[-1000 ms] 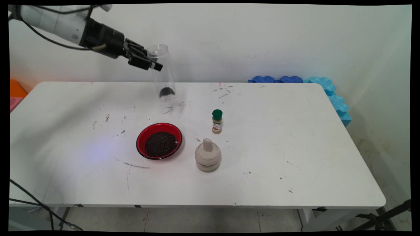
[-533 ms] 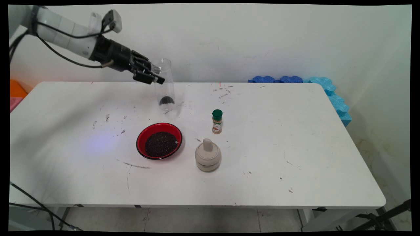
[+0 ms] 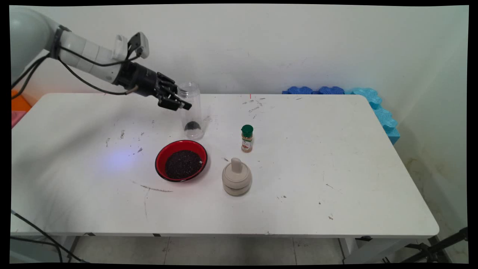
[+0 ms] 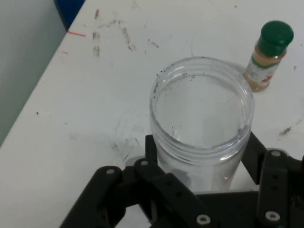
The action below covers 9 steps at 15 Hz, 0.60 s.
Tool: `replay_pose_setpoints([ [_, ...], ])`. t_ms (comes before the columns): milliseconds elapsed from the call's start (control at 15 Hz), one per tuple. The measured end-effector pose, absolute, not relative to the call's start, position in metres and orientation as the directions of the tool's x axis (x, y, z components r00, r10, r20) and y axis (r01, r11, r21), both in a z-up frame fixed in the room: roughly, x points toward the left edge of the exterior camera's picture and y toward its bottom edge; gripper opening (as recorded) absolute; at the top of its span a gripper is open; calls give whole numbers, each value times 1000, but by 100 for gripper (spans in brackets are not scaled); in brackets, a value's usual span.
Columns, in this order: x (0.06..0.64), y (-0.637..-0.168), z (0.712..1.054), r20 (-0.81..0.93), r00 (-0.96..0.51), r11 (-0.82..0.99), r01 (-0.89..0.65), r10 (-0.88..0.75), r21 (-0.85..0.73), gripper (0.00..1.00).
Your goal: Place the picked object on the table
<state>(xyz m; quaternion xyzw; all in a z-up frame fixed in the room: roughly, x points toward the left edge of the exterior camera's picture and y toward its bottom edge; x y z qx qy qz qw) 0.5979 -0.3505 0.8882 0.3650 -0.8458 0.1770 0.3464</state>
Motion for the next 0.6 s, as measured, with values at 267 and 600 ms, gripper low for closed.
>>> replay_pose_setpoints([
  [267,595,-352,874,712,-498,676,-735,-494,-45,0],
  [600,594,-354,864,711,-500,679,-733,-494,-45,0],
])
